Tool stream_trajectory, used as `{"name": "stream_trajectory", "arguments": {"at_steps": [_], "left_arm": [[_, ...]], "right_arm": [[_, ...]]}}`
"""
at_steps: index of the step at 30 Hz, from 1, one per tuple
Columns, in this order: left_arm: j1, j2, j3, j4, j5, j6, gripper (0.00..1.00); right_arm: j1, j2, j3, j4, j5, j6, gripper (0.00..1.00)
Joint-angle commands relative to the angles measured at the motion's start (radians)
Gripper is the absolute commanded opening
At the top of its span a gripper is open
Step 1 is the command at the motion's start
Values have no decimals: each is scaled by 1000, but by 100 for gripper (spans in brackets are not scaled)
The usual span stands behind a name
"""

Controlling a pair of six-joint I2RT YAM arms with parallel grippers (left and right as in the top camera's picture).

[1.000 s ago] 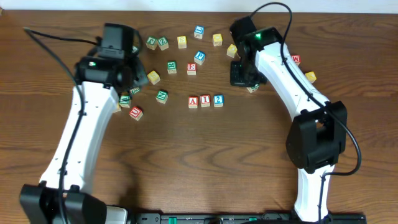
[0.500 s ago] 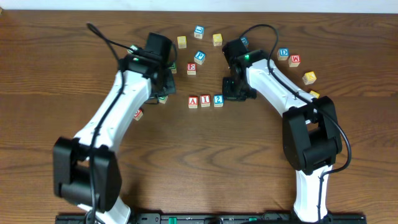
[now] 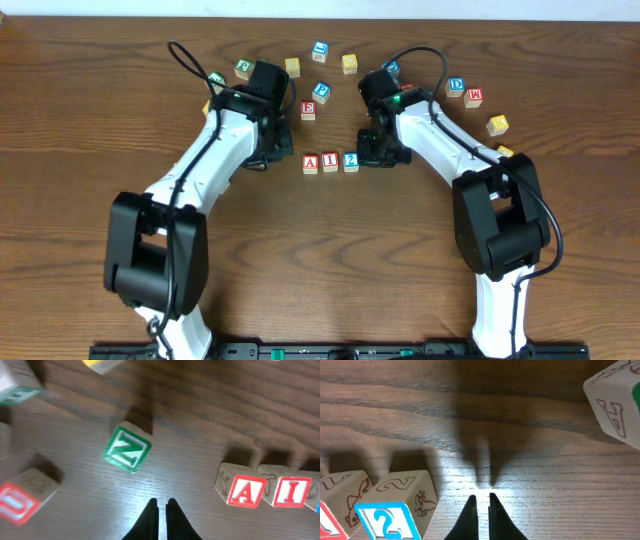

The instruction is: Spell out AI2

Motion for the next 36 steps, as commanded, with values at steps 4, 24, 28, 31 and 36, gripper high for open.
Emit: {"name": "stream_trajectory", "arguments": {"at_steps": [4,24,28,31,36], "left_arm": [[1,66,-20,32,71,-10,7],[-10,137,-20,118,134,34,7],[-27,137,-20,128,134,55,8],[-37,137,-20,130,134,55,7],[-45,137,-20,131,134,55,7]], "right_arm": [[5,6,-5,2,-7,-7,5],[18,6,-5,15,-45,-61,4],[24,6,-5,17,-59,-71,4],[25,6,-5,17,-59,-71,3],[27,6,-5,17,-63,-71,4]]}}
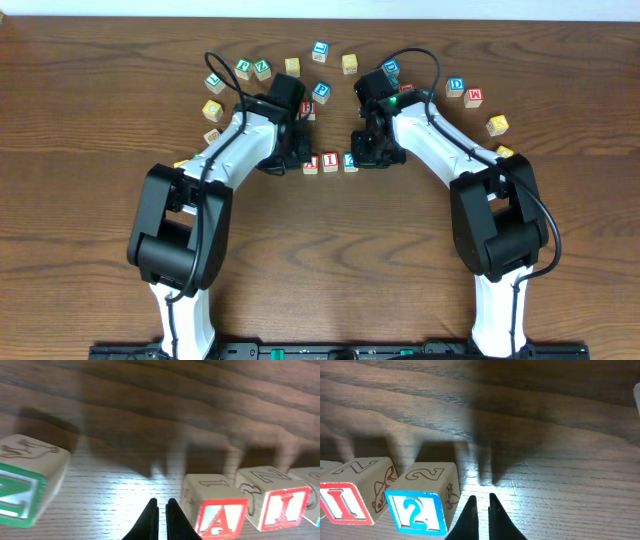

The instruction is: Spell out AI2

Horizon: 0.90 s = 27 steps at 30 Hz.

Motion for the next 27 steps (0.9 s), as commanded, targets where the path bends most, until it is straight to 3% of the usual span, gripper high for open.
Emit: {"name": "stream_trajectory", "arguments": {"at_steps": [1,27], "left_arm": [[-2,11,-6,3,1,14,7],[-37,11,-6,37,2,14,8]], "right_arm": [[13,6,-5,1,-10,-16,3],[20,6,-5,13,-37,-46,4]]}}
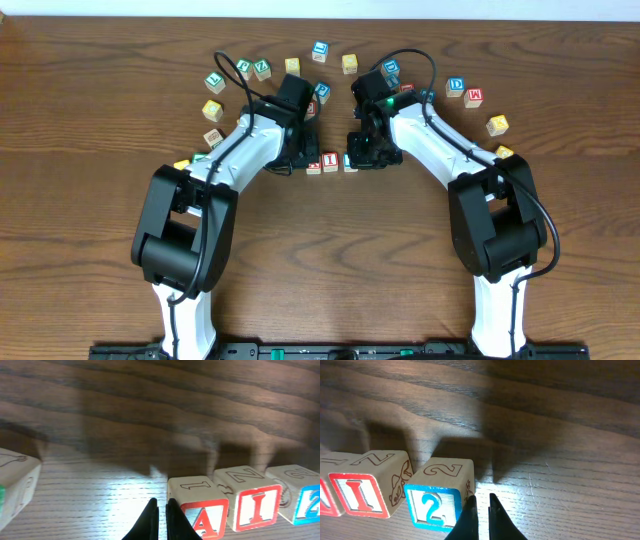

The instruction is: Spell out AI2

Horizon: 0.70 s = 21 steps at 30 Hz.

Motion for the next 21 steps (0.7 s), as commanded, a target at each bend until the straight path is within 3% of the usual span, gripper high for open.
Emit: {"name": "stream_trajectory", "arguments": {"at_steps": [1,21], "left_arm": [[-5,11,-6,-1,-2,14,7],[-5,11,-6,0,-2,14,8]], "right_arm": [[11,6,-5,6,-10,-24,4],[30,6,-5,36,-53,-76,6]]}}
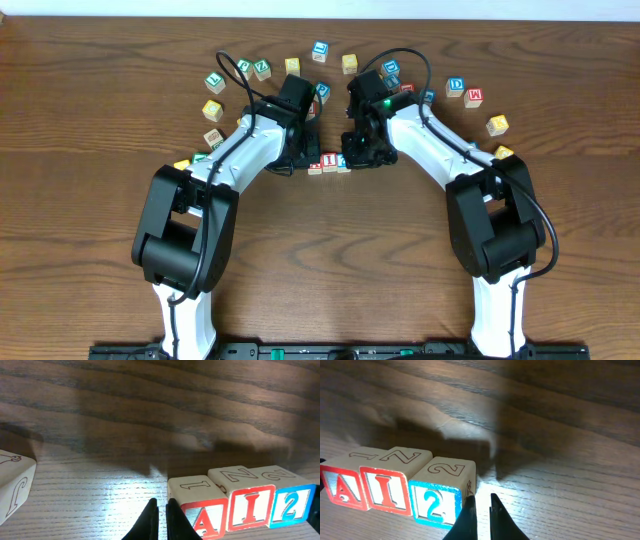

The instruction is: Spell out AI2

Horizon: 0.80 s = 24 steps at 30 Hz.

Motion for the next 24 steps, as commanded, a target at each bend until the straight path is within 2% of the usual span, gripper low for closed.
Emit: {"name": "stream_trajectory", "arguments": {"at_steps": [1,13,24], "left_arm": [[0,11,-6,-2,-2,14,7],[0,11,-6,-3,-2,17,8],[21,-17,-3,-2,-7,18,8]], "right_arm": [[17,6,-5,2,-13,-26,6],[16,6,-4,-9,-13,-21,13],[-33,-8,51,-80,-13,-26,11]]}}
